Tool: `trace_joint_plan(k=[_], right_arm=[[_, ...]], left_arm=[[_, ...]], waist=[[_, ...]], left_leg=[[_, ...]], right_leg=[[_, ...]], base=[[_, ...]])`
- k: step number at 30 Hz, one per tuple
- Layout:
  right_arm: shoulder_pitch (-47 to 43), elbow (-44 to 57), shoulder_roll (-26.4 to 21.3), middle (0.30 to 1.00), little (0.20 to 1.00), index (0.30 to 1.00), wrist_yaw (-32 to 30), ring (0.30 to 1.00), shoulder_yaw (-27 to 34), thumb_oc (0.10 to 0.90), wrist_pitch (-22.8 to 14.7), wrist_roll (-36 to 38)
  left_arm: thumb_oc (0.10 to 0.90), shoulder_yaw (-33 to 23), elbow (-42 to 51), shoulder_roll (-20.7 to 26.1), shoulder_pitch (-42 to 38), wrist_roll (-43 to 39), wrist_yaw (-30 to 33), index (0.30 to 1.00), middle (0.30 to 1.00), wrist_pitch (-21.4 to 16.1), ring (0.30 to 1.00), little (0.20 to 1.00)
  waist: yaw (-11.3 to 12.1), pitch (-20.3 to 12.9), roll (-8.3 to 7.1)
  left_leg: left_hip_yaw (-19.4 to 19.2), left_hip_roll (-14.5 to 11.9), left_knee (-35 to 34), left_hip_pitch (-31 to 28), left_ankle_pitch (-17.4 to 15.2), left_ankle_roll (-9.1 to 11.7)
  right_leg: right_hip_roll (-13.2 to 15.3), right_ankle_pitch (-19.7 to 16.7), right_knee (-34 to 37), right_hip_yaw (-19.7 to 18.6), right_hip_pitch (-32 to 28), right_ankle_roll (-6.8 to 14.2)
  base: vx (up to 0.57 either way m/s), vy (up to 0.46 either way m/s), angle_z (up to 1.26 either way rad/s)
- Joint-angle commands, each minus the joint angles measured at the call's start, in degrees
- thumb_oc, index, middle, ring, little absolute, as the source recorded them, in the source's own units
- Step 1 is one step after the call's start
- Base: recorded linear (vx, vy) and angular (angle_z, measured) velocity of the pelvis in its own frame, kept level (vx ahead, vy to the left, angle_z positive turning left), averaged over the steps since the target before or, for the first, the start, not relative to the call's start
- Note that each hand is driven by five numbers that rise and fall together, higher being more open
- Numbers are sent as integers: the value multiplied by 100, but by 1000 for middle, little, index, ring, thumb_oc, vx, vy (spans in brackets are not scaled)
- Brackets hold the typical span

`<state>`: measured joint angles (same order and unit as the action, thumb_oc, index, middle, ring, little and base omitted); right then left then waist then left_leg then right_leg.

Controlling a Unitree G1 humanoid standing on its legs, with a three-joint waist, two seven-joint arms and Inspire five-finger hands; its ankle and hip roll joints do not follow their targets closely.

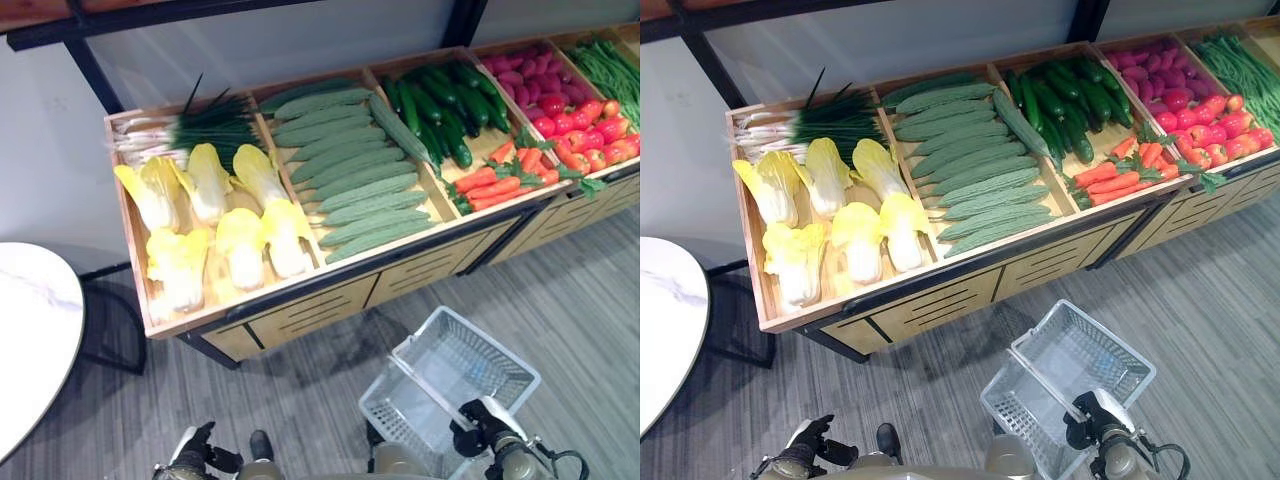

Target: Get the vegetables into the basket

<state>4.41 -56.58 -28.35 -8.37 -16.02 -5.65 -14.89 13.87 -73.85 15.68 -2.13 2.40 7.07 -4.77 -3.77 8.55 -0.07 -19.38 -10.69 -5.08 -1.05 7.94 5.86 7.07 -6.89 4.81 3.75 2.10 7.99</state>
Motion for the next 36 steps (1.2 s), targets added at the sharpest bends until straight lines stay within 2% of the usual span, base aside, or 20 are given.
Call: trace_joint_plan(k=[1,2,3,5,6,8,11,14,20,23,25,26,27,28,29,33,36], right_arm=[[-162,161,-348,300,300,300,-81,300,121,400,-175,25],[-195,61,-367,300,300,300,-58,300,87,400,-170,19],[-197,58,-367,300,300,300,-58,300,86,400,-171,19],[-249,-99,-397,300,300,300,-83,300,126,400,-173,94],[-293,-254,-386,300,300,300,-93,300,164,400,-178,181],[-363,-526,-369,300,300,300,-77,300,170,400,-149,243],[-389,-876,-291,300,300,300,-54,300,211,400,-119,325],[-473,-1279,-195,300,300,300,-53,300,287,400,-76,424],[-486,-1488,-14,300,300,300,-54,300,277,400,-63,418],[-476,-1652,123,300,300,300,-131,300,364,400,-66,503],[-433,-1742,256,300,300,300,-228,300,399,400,-96,530],[-395,-1789,369,300,300,300,-340,300,408,400,-114,526],[-399,-1792,372,300,300,300,-342,300,402,400,-115,527],[-339,-1731,450,300,300,300,-488,300,338,400,-146,414],[-342,-1732,454,300,300,300,-491,300,332,400,-146,413],[-253,-1642,488,300,300,300,-748,300,207,400,-254,313],[-238,-1643,485,300,300,300,-816,300,152,400,-310,285]], left_arm=[[900,-102,-174,257,-327,123,-23,1000,1000,-17,1000,1000],[900,-97,-151,233,-315,132,-33,1000,1000,-22,1000,1000],[900,-98,-151,233,-316,132,-33,1000,1000,-22,1000,1000],[900,-55,-125,208,-336,94,-33,1000,1000,-52,1000,1000],[900,-56,-111,189,-352,19,-57,1000,1000,-75,1000,1000],[900,-24,-76,155,-350,-115,-51,1000,1000,-116,1000,1000],[900,11,-81,113,-324,-154,-83,1000,1000,-125,1000,1000],[900,100,-95,121,-329,-102,-157,1000,1000,-153,1000,1000],[900,-23,-112,238,-343,-136,-139,1000,1000,-164,1000,1000],[900,-488,-231,310,-324,-504,69,1000,1000,-148,1000,1000],[900,-1228,-348,426,-328,-1132,516,1000,1000,-161,1000,1000],[900,-2094,-486,538,-369,-1982,1075,1000,1000,-302,1000,1000],[900,-2099,-486,539,-367,-1983,1077,1000,1000,-303,1000,1000],[900,-2639,-537,676,-432,-2325,1705,1000,1000,-446,1000,1000],[900,-2646,-533,675,-429,-2321,1713,1000,1000,-446,1000,1000],[900,-3141,-561,1155,-473,-2144,2735,1000,1000,-493,1000,1000],[900,-3009,-170,1296,-558,-1794,3123,1000,1000,-567,1000,1000]], waist=[[23,265,-214],[57,331,-206],[49,333,-204],[87,398,-193],[120,408,-189],[121,334,-187],[100,233,-120],[73,191,-77],[77,193,-120],[117,140,-139],[166,81,-175],[200,18,-211],[193,22,-213],[185,-47,-259],[180,-43,-262],[162,-131,-314],[168,-135,-318]], left_leg=[[-28,33,83,-159,-70,143],[142,11,411,-38,-102,179],[152,7,432,-26,-112,180],[616,86,634,120,-59,235],[958,163,669,186,-51,261],[1213,220,486,166,-213,234],[918,186,160,25,-231,173],[781,232,8,-61,-279,137],[675,335,8,-210,-383,72],[676,368,8,-263,-428,69],[696,371,8,-304,-432,81],[700,364,8,-345,-448,98],[703,364,8,-350,-449,98],[676,341,8,-408,-475,127],[676,341,8,-413,-476,127],[618,287,8,-505,-483,202],[628,268,8,-516,-471,224]], right_leg=[[226,104,-374,56,4,205],[188,131,-353,77,-44,136],[187,132,-352,85,-46,135],[159,98,-322,52,-35,79],[157,71,-296,12,-9,67],[173,-4,-201,-62,50,96],[226,-49,-151,-29,103,160],[286,-151,-87,-28,160,212],[406,-216,-141,-105,145,284],[447,-232,-115,-84,77,300],[470,-219,-89,-35,-8,303],[473,-197,-61,-8,-82,298],[473,-194,-62,-5,-88,298],[458,-167,-38,7,-156,298],[458,-165,-38,7,-161,298],[408,-125,-1,16,-255,311],[400,-118,6,38,-284,317]], base=[[43,-229,7],[18,-162,0],[-1,-162,0],[-15,-79,4],[-24,-42,2],[-7,3,-9],[1,86,-9],[-20,132,-6],[8,105,-7],[7,35,-3],[53,-3,3],[54,-12,4],[81,-21,3],[44,-14,4],[57,-22,1],[29,-24,-3],[10,-23,-1]])
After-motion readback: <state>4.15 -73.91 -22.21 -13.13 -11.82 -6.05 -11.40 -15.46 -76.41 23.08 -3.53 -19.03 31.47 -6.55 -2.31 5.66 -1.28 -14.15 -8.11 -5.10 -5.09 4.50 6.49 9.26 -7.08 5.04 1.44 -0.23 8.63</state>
